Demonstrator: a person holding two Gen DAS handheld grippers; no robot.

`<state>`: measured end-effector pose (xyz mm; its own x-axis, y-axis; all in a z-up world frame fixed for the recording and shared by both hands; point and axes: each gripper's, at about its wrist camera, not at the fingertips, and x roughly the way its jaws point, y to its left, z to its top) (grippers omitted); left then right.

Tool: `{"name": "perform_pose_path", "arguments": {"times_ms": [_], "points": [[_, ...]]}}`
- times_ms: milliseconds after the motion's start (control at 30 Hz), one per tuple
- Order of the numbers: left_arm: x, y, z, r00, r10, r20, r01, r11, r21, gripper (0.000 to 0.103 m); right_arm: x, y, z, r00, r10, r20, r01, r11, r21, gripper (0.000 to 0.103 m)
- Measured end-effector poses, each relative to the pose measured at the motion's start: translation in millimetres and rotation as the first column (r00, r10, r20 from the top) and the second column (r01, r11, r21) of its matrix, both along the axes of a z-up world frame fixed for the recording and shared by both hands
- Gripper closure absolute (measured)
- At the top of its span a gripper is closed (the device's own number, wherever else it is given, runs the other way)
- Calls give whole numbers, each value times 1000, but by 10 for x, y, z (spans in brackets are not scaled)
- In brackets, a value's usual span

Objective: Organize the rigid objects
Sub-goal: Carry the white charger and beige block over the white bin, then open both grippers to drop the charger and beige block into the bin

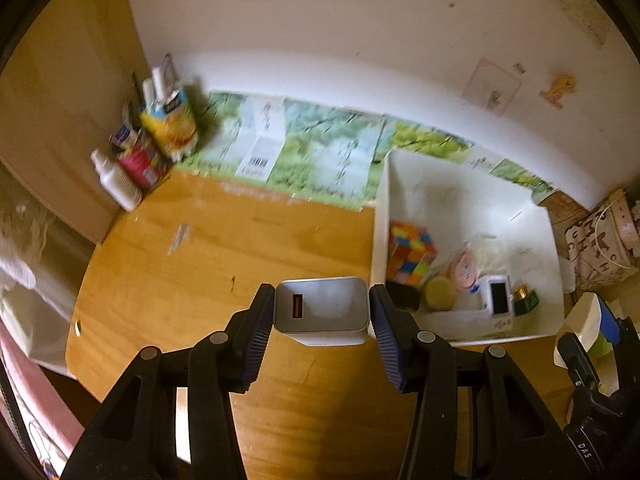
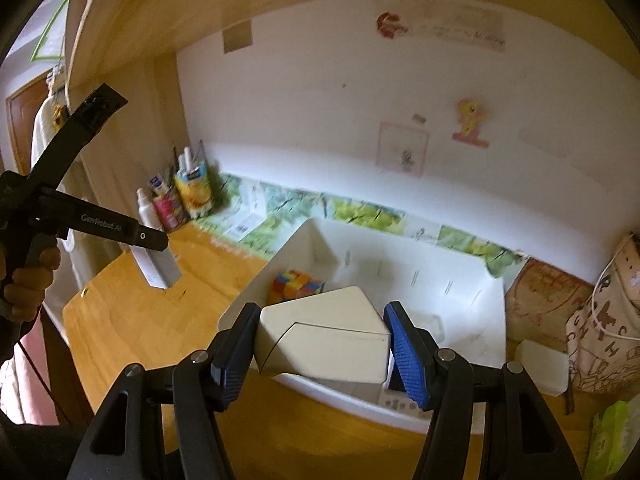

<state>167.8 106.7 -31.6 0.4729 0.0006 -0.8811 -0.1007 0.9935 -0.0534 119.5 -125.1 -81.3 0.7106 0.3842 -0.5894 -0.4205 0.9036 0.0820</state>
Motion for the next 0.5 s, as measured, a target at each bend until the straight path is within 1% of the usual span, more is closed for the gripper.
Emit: {"name": "perform_pose_path", "arguments": {"times_ms": [167,300,400,500], "points": [[84,-158,71,996,-57,64,58,998,-15,51,45,-31,49,997,-54,51,54,999,-3,39],[134,-300,69,989,-109,102,113,993,-38,51,92,-58,26,992,-96,76,98,995,-23,39],[170,-440,61,976,-165,144,172,984,-37,51,143,-100,-28,988,-132,82,135,991,-27,39],[176,-575,23,959,-211,187,219,976,-21,51,194,-177,-83,981,-173,86,175,984,-17,39]]}}
